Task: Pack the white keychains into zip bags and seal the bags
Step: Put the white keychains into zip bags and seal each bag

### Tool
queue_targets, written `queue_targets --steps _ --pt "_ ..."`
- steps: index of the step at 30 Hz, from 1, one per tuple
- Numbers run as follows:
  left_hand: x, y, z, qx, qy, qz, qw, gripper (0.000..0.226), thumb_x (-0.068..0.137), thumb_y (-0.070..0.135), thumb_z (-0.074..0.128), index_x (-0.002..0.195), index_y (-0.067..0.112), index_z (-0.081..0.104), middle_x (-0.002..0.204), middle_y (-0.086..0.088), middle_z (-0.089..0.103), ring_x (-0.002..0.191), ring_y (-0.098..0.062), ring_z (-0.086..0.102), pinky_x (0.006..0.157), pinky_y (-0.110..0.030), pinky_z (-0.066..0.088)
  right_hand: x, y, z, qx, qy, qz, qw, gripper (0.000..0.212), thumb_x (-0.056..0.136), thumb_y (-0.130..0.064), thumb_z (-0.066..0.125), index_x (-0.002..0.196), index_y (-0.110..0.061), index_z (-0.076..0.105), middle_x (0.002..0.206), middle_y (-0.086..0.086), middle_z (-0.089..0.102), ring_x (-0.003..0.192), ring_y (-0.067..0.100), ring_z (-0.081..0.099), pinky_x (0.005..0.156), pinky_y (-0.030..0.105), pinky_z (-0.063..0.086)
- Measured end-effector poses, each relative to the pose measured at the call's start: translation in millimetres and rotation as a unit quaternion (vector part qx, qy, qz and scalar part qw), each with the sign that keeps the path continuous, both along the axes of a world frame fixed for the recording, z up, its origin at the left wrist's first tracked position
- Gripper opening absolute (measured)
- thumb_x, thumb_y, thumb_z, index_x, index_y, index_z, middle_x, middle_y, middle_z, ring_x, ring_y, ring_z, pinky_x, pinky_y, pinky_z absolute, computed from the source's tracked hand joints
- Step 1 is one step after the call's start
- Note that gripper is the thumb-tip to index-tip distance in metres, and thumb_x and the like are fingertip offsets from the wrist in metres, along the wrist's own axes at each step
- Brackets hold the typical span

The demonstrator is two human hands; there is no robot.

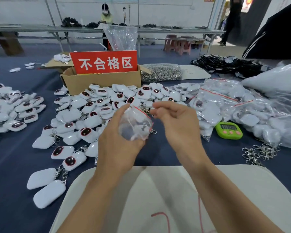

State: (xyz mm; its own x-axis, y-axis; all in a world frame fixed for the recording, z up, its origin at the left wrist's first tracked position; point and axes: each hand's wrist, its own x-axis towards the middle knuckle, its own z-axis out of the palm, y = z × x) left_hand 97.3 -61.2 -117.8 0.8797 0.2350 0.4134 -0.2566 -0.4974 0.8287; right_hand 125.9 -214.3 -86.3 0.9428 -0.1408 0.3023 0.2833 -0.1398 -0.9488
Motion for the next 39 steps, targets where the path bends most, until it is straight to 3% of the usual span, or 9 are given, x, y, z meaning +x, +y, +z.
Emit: queue_targets --steps 5,11,16,22,26,28,30,34,39 --pt "6 7 7 -0.081 -0.062 0.057 0.993 0.096 0.059 0.038 0.085 0.145 0.048 0.044 0.112 0.059 0.047 0.105 0.03 0.047 0.08 0.007 0.034 22 1 -8 -0.297 0.077 0.031 0.951 0.043 0.093 -0.006 0.053 0.121 -0.032 0.073 0.126 -0.008 0.073 0.113 0.006 0.066 0.09 0.021 0.048" --pt "0 20 6 0.094 -0.163 0.138 0.972 0.101 0.068 -0.002 0.077 0.154 0.033 0.038 0.126 0.017 0.049 0.119 -0.011 0.048 0.101 -0.003 0.029 18 23 -42 -0.429 0.086 0.085 0.895 0.031 0.096 -0.026 0.065 0.127 -0.027 0.063 0.124 0.002 0.066 0.113 0.027 0.059 0.094 0.037 0.048" --pt "1 2 -10 0.182 -0.012 0.047 0.982 0.102 0.079 -0.007 0.07 0.157 0.042 0.025 0.132 0.009 0.054 0.117 -0.014 0.049 0.103 -0.031 0.042 10 -2 -47 -0.29 0.082 -0.036 0.953 0.028 0.098 -0.024 0.054 0.072 -0.014 0.056 0.065 -0.001 0.059 0.067 0.021 0.051 0.058 0.019 0.038" --pt "10 -6 -18 0.195 0.171 -0.078 0.963 0.118 0.065 0.055 0.08 0.16 0.042 0.012 0.161 0.011 0.039 0.142 -0.017 0.043 0.11 -0.037 0.038 -3 -32 -29 0.131 0.225 -0.008 0.965 0.018 0.103 -0.01 0.053 0.096 -0.012 0.069 0.089 0.015 0.077 0.067 0.022 0.076 0.06 0.029 0.057" --pt "7 -10 -8 0.224 0.134 -0.099 0.96 0.142 0.04 0.067 0.085 0.159 0.047 0.011 0.167 0.023 0.013 0.15 -0.006 0.025 0.117 -0.038 0.033 -13 -32 -33 0.239 0.246 0.017 0.939 0.012 0.102 -0.004 0.054 0.099 -0.005 0.065 0.077 0.015 0.076 0.07 0.029 0.077 0.06 0.03 0.061" --pt "3 -15 -3 0.184 0.056 -0.109 0.975 0.133 0.039 0.071 0.082 0.156 0.052 0.021 0.164 0.028 0.016 0.141 0.017 0.02 0.111 -0.016 0.027 -15 -33 -33 0.258 0.25 0.023 0.933 0.013 0.103 -0.003 0.05 0.102 -0.003 0.063 0.076 0.017 0.075 0.069 0.029 0.076 0.06 0.032 0.062" --pt "-1 -23 -4 0.126 -0.022 -0.11 0.986 0.108 0.05 0.066 0.082 0.149 0.047 0.043 0.153 0.031 0.033 0.132 0.028 0.023 0.098 0.002 0.026 -16 -35 -32 0.248 0.249 0.037 0.936 0.015 0.103 0.0 0.048 0.103 -0.002 0.063 0.084 0.02 0.074 0.071 0.029 0.076 0.062 0.033 0.062" --pt "-10 -43 -6 0.079 -0.039 -0.087 0.992 0.044 0.084 0.043 0.074 0.127 0.037 0.069 0.095 0.029 0.059 0.085 0.01 0.055 0.077 -0.006 0.038 -19 -40 -29 0.189 0.214 0.027 0.958 0.013 0.099 0.003 0.054 0.105 -0.002 0.065 0.093 0.018 0.072 0.069 0.022 0.073 0.061 0.029 0.06" --pt "-9 -48 -8 0.011 0.061 -0.108 0.992 0.026 0.095 0.024 0.067 0.118 0.033 0.075 0.056 0.02 0.054 0.052 -0.002 0.049 0.056 -0.012 0.036 -28 -44 -28 0.15 0.198 0.031 0.968 0.011 0.098 0.001 0.057 0.101 -0.004 0.066 0.094 0.016 0.076 0.071 0.023 0.077 0.062 0.031 0.061"
